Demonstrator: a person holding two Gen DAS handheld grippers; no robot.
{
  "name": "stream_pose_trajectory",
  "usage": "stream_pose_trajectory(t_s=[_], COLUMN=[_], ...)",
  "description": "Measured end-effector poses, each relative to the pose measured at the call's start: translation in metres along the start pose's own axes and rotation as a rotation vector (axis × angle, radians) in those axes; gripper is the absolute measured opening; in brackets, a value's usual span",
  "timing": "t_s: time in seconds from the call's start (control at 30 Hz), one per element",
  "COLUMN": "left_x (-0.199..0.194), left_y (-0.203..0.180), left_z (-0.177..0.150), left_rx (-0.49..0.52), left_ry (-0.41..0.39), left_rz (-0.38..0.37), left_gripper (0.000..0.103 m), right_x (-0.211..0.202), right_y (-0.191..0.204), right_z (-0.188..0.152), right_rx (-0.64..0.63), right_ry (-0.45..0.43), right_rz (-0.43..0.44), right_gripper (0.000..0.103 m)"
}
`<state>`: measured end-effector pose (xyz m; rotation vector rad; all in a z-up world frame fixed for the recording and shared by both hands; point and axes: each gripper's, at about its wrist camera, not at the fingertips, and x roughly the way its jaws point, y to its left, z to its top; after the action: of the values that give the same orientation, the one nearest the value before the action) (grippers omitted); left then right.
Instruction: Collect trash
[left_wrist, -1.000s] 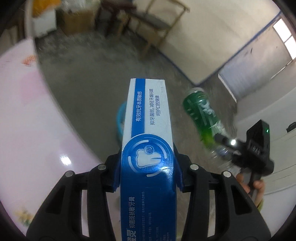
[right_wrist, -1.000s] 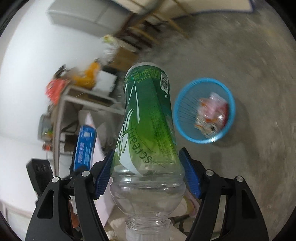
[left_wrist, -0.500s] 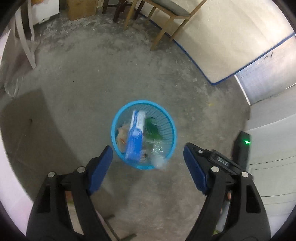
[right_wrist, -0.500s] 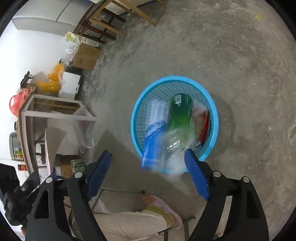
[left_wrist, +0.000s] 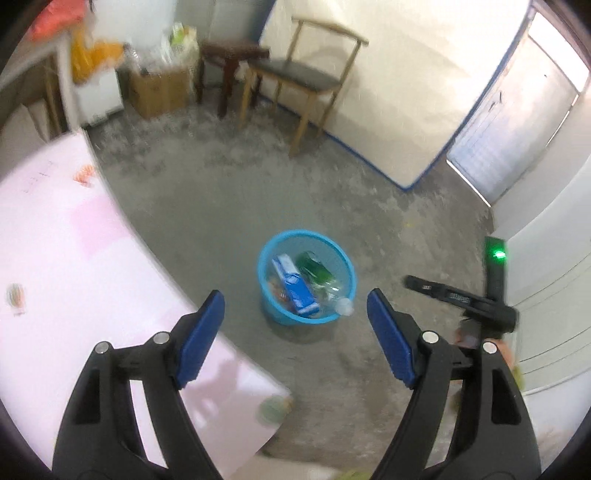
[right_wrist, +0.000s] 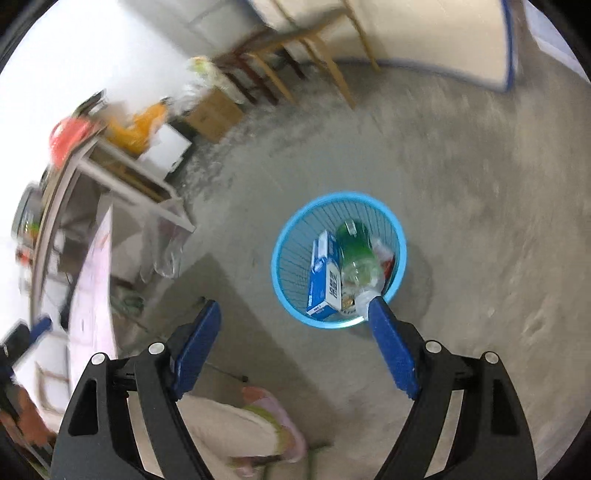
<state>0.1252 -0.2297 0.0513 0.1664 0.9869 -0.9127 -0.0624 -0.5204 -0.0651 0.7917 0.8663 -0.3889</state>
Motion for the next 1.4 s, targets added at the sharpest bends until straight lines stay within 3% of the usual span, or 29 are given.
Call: stream_pose_trajectory(t_s=[0.23, 0.43, 0.63, 0.9, 0.93, 1.13, 1.4], left_x=[-0.130, -0.183, -0.206, -0.167, -0.159, -0.126, -0.100], left_y=[0.039, 0.060, 0.072, 0.044, 0.038, 0.019, 0.013], left_z=[-0.053, -0.110, -0.155, -0.149, -0.146, -0.136, -0.154], left_rx=[-0.028, -0.142, -0.290, -0.175, -0.158, -0.143, -0.165], left_ry=[-0.231, -0.317, -0.352, -0.310, -0.300, -0.186, -0.085], left_rz=[0.262, 0.403, 0.466, 0.675, 0.677, 0.504, 0.482], left_gripper=[0.090, 0.094, 0.095, 0.095, 0.095, 0.095, 0.095], right_x=[-0.091, -0.126, -0.128, -0.119, -0.117, -0.107, -0.102], right_y=[0.086, 0.149, 0.184, 0.213, 0.213, 0.198, 0.184], right_z=[-0.034, -0.076, -0.099, -0.131, -0.134, -0.138, -0.147], right_rx=[-0.291, -0.342, -0.376, -0.464, -0.458, -0.375, -0.330], right_ry=[-0.230, -0.370, -0.362, -0.409, -0.403, -0.313, -0.254], right_rz=[-0.069, -0.132, -0.073, -0.223, -0.234, -0.285, -0.380], right_gripper=[0.096, 0.097, 0.097, 0.097, 0.097, 0.097, 0.097])
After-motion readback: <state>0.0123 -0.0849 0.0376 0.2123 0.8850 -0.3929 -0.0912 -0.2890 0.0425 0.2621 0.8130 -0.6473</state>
